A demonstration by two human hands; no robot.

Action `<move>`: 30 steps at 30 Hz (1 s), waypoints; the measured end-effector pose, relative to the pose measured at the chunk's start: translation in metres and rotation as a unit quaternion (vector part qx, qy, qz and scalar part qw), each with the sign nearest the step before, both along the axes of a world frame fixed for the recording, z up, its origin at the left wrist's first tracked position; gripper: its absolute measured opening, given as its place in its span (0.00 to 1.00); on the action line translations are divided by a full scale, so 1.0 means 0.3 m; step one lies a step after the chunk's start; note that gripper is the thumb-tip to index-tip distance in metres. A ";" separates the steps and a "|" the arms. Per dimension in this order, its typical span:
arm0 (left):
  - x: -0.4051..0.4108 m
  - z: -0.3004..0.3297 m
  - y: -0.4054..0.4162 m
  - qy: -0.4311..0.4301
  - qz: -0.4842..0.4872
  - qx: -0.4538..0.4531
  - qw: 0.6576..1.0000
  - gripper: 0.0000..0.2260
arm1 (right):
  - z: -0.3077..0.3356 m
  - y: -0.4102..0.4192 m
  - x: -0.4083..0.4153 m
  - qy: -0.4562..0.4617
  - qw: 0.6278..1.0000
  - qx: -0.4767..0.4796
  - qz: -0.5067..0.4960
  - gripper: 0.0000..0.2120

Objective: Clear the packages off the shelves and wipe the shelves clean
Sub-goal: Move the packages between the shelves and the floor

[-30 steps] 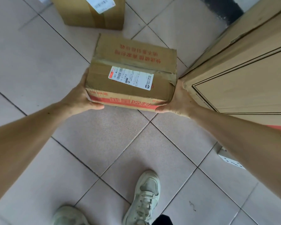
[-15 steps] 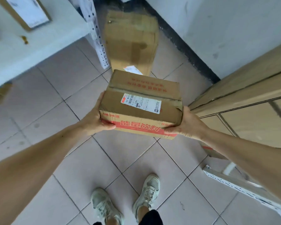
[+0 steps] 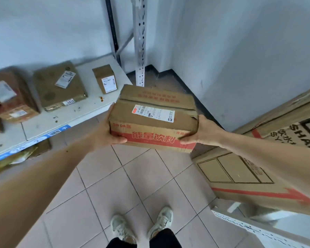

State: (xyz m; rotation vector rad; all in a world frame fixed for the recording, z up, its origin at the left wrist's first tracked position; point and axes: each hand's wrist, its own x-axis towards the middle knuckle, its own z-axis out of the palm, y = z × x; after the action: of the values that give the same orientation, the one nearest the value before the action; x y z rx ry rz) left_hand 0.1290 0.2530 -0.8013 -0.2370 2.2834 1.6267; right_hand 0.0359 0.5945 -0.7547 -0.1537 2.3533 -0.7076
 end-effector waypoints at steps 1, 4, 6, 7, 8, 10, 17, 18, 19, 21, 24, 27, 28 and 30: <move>0.009 0.064 -0.031 0.002 0.011 0.001 1.000 0.56 | 0.061 -0.029 -0.008 0.011 1.000 -0.003 0.010 0.43; 0.049 0.225 -0.122 0.023 0.030 -0.014 0.999 0.58 | 0.224 -0.119 -0.030 0.045 0.998 -0.024 0.046 0.50; 0.068 0.342 -0.171 0.038 0.039 -0.035 0.998 0.59 | 0.318 -0.172 -0.049 0.060 0.995 -0.043 0.068 0.49; 0.080 0.387 -0.193 0.046 0.051 -0.039 0.997 0.60 | 0.361 -0.198 -0.051 0.067 0.994 -0.045 0.078 0.48; 0.094 0.435 -0.219 0.054 0.063 -0.036 0.996 0.61 | 0.408 -0.230 -0.058 0.080 0.991 -0.050 0.092 0.48; 0.114 0.510 -0.260 0.062 0.074 -0.032 0.995 0.60 | 0.484 -0.280 -0.073 0.088 0.989 -0.051 0.108 0.47; 0.196 0.757 -0.405 0.084 0.125 -0.072 0.986 0.58 | 0.707 -0.489 -0.143 0.142 0.972 -0.055 0.177 0.62; 0.210 0.794 -0.424 0.086 0.139 -0.081 0.983 0.58 | 0.738 -0.526 -0.154 0.150 0.969 -0.064 0.188 0.62; 0.220 0.825 -0.442 0.098 0.152 -0.091 0.979 0.57 | 0.772 -0.562 -0.160 0.155 0.966 -0.067 0.196 0.62; 0.243 0.889 -0.488 0.125 0.174 -0.107 0.971 0.56 | 0.830 -0.634 -0.173 0.160 0.960 -0.088 0.212 0.61; 0.284 0.953 -0.595 0.148 0.193 -0.118 0.963 0.57 | 0.893 -0.755 -0.190 0.164 0.951 -0.124 0.230 0.60; 0.322 1.001 -0.706 0.161 0.213 -0.145 0.953 0.53 | 0.942 -0.900 -0.196 0.167 0.941 -0.147 0.253 0.59; 0.333 1.016 -0.752 0.163 0.223 -0.156 0.948 0.50 | 0.955 -0.961 -0.200 0.170 0.939 -0.149 0.260 0.59; 0.346 1.038 -0.841 0.163 0.234 -0.164 0.944 0.47 | 0.977 -1.068 -0.207 0.173 0.937 -0.148 0.264 0.61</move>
State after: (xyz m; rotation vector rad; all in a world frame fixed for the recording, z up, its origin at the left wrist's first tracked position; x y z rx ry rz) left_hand 0.2329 0.0007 -0.4900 -0.6821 2.9263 1.5672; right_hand -0.0261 0.2741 -0.4616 -1.0777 2.3415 -0.8004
